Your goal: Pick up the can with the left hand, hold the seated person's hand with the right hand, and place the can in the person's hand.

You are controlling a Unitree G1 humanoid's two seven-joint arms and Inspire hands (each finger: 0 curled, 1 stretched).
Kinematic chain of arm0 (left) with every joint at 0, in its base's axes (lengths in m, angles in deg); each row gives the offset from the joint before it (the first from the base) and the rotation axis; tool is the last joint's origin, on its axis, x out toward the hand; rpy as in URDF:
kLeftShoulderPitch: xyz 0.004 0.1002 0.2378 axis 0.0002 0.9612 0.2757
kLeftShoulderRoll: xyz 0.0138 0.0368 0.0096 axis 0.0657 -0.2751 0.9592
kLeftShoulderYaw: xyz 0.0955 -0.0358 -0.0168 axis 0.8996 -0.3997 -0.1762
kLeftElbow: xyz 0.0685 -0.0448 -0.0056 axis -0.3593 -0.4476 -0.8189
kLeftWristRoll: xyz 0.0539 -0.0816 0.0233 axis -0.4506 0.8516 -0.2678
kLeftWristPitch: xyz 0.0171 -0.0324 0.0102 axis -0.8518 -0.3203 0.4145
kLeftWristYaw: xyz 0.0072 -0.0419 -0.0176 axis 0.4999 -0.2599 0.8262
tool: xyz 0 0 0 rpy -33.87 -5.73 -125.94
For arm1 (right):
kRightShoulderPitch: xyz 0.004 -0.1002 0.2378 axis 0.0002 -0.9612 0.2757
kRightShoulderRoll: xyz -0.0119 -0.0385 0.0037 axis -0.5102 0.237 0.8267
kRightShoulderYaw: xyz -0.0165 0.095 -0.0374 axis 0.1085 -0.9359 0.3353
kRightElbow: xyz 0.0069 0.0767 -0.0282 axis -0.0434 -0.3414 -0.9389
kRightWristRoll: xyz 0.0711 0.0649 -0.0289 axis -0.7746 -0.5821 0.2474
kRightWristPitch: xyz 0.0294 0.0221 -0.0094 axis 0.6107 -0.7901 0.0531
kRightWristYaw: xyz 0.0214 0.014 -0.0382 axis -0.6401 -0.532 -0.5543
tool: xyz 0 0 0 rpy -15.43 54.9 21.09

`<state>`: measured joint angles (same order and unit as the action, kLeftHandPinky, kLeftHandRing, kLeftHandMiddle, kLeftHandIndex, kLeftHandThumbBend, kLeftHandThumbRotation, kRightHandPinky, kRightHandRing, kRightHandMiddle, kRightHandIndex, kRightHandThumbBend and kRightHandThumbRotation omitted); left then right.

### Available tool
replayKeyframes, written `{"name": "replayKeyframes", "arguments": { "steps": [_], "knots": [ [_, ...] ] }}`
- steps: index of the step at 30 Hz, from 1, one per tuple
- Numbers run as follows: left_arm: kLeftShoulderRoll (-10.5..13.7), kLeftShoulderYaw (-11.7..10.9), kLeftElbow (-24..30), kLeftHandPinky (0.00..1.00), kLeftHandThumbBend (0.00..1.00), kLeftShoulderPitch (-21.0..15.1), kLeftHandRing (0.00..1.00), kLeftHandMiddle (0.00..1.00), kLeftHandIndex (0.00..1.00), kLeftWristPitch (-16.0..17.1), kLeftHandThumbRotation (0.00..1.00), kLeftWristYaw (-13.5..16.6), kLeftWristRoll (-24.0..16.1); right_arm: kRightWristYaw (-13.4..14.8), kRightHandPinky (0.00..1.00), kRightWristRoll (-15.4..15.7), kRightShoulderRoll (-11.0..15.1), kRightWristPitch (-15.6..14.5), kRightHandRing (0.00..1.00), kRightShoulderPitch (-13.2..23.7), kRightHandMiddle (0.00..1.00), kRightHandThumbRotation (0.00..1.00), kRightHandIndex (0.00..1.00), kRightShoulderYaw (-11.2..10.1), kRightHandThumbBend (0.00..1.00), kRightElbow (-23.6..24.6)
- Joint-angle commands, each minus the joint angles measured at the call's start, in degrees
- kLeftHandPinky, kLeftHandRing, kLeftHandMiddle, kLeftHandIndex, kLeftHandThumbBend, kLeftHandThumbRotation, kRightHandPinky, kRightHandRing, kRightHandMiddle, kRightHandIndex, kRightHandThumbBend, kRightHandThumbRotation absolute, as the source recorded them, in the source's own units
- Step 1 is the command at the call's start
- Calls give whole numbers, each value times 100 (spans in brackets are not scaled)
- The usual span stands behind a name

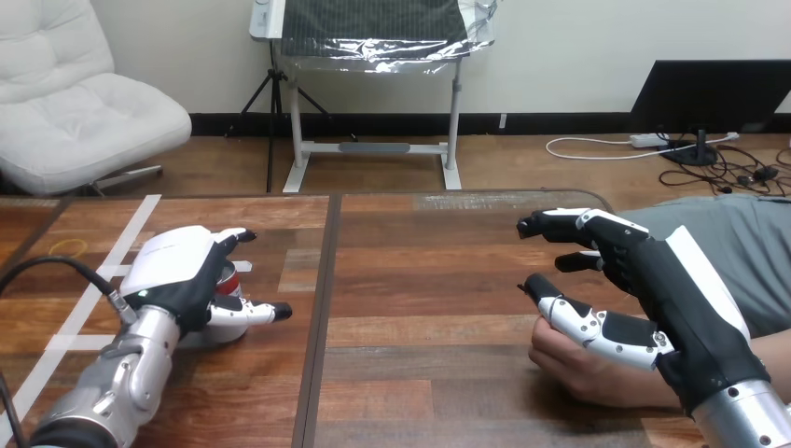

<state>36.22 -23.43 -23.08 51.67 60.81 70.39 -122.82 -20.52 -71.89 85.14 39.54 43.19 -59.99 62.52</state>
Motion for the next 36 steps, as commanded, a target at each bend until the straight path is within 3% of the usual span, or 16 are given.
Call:
{"name": "replayKeyframes", "arguments": {
  "steps": [1,11,21,27,36],
  "knots": [
    [-1,88,-24,83,83,-498,84,87,86,16,50,132,-6,-10,74,-5,119,94,84,380,83,0,70,-145,42,279],
    [22,181,-31,82,82,-522,84,86,86,-26,49,169,-55,-24,74,27,144,81,83,370,82,0,70,-154,42,297],
    [32,138,-2,79,81,-513,83,85,85,-59,46,75,73,-38,74,29,143,69,83,369,82,0,69,-163,42,298],
    [22,120,-29,71,79,-515,80,83,83,-104,39,33,125,-52,74,29,140,46,82,375,81,0,69,-169,43,306],
    [-20,68,21,66,77,-531,75,79,78,-445,25,-168,211,-103,74,24,164,82,82,399,81,0,68,-174,42,291]
  ]
}}
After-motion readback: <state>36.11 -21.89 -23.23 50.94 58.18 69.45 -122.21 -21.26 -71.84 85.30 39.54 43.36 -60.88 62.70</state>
